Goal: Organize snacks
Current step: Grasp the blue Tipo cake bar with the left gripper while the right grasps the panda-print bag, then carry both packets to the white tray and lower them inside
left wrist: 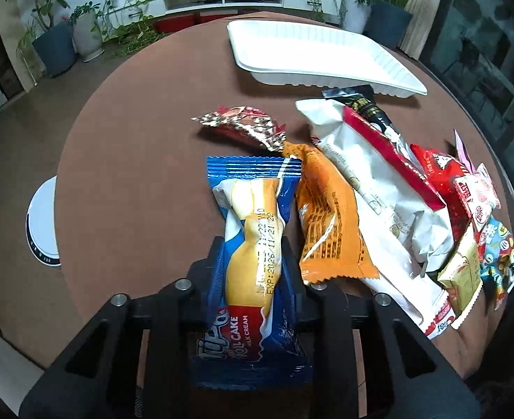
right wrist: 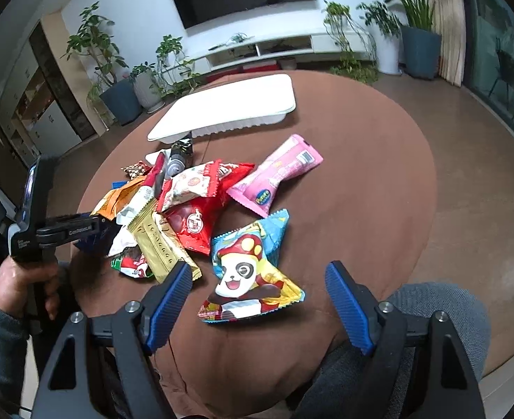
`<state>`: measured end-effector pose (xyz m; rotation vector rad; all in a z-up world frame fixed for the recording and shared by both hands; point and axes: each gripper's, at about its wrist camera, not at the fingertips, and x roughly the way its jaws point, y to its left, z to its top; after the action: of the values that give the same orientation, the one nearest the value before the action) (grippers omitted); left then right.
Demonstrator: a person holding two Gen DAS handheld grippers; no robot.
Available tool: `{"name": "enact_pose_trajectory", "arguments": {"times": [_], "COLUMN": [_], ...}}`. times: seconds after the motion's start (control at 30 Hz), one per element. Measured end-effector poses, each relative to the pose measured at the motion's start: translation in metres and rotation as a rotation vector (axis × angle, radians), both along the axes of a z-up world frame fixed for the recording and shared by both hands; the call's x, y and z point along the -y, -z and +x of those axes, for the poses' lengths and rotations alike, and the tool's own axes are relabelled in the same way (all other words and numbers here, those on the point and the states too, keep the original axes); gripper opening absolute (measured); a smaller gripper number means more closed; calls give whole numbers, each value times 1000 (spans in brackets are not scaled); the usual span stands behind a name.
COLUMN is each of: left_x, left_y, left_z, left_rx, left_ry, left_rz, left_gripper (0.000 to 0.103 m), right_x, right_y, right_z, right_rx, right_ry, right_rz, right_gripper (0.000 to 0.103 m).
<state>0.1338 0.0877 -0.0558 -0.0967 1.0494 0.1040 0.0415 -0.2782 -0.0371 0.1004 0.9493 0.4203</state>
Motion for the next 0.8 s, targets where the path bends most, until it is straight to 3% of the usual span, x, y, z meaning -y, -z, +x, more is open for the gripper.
{"name": "enact_pose_trajectory", "arguments": {"times": [0.47, 0.67, 0.8], "left_x": [7, 12, 15], "left_y": [-6, -5, -3], "left_z": [-42, -45, -45], "left_rx": [32, 33, 38], "left_ry": [16, 29, 32], "left_rz": [-37, -31, -27], "left_gripper": [26, 25, 25], "right_x": [-20, -21, -16], "right_y": [20, 38, 38], "right_z": [26, 33, 34], "right_rx": [-70, -138, -131], "right_ry": [-51, -61, -62], "right_rz": [-27, -20, 5], "right_gripper": [85, 56, 49]}}
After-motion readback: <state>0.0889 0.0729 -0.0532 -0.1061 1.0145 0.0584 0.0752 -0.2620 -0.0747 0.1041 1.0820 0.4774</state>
